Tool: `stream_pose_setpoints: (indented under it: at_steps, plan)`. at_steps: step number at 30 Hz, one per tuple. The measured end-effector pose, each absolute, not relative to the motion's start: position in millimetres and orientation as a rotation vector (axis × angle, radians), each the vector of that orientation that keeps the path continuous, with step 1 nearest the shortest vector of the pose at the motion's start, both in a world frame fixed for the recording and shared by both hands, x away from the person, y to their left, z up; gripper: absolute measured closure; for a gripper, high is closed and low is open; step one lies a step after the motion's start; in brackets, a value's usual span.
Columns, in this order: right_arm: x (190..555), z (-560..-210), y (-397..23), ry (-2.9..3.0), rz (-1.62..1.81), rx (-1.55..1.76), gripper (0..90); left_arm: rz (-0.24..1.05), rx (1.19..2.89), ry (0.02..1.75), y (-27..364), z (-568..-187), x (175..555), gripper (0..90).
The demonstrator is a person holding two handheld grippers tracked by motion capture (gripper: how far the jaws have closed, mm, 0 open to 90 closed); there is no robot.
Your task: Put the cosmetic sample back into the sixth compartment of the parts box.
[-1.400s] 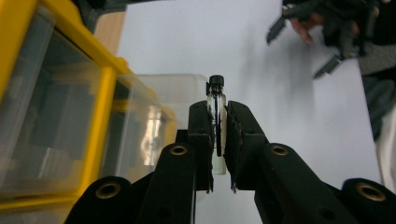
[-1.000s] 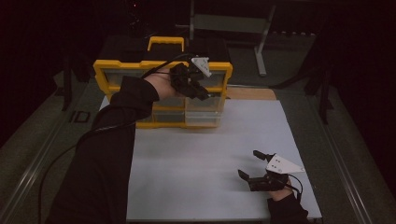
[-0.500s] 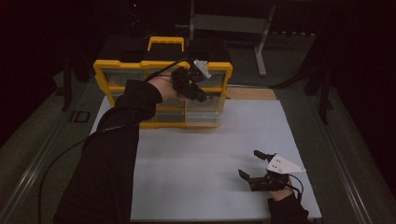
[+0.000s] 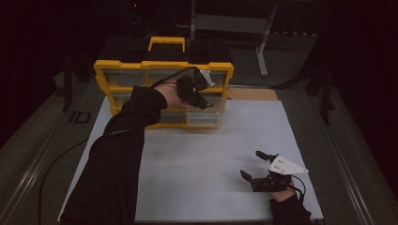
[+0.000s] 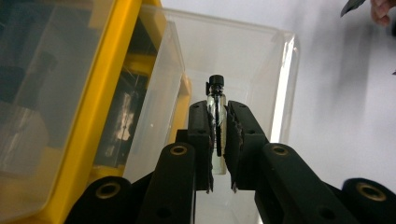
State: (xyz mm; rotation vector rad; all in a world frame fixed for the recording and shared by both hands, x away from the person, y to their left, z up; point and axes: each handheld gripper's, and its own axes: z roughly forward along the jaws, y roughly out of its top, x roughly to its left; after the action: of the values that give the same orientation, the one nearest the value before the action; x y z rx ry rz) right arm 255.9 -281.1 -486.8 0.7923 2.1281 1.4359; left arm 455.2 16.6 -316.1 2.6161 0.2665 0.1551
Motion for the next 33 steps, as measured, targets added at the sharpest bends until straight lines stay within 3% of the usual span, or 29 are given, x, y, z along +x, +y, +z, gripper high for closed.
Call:
stream_pose_setpoints:
  at_steps: [8,12,16,22,27,33]
  plan:
    - [256.1,-487.1,-281.2,2.131,1.435,0.791,8.4,0.156,2.624,0.293,18.0,-315.8,455.8,80.6]
    - [256.0,-487.0,-281.2,2.132,1.435,0.797,8.4,0.178,2.6,0.29,20.7,-312.9,453.3,55.1]
    - [256.2,-487.1,-281.2,2.135,1.433,0.794,8.4,0.185,2.578,0.29,23.5,-308.0,451.6,42.2]
    - [256.2,-487.0,-280.9,2.136,1.43,0.794,8.4,0.097,2.578,0.239,25.7,-304.4,447.4,11.6]
    - [255.9,-486.7,-281.0,2.133,1.434,0.795,8.4,0.1,2.572,0.246,28.1,-300.6,442.8,4.5]
    - [255.8,-486.3,-281.2,2.131,1.434,0.795,8.4,0.106,2.551,0.241,35.9,-294.3,436.4,2.1]
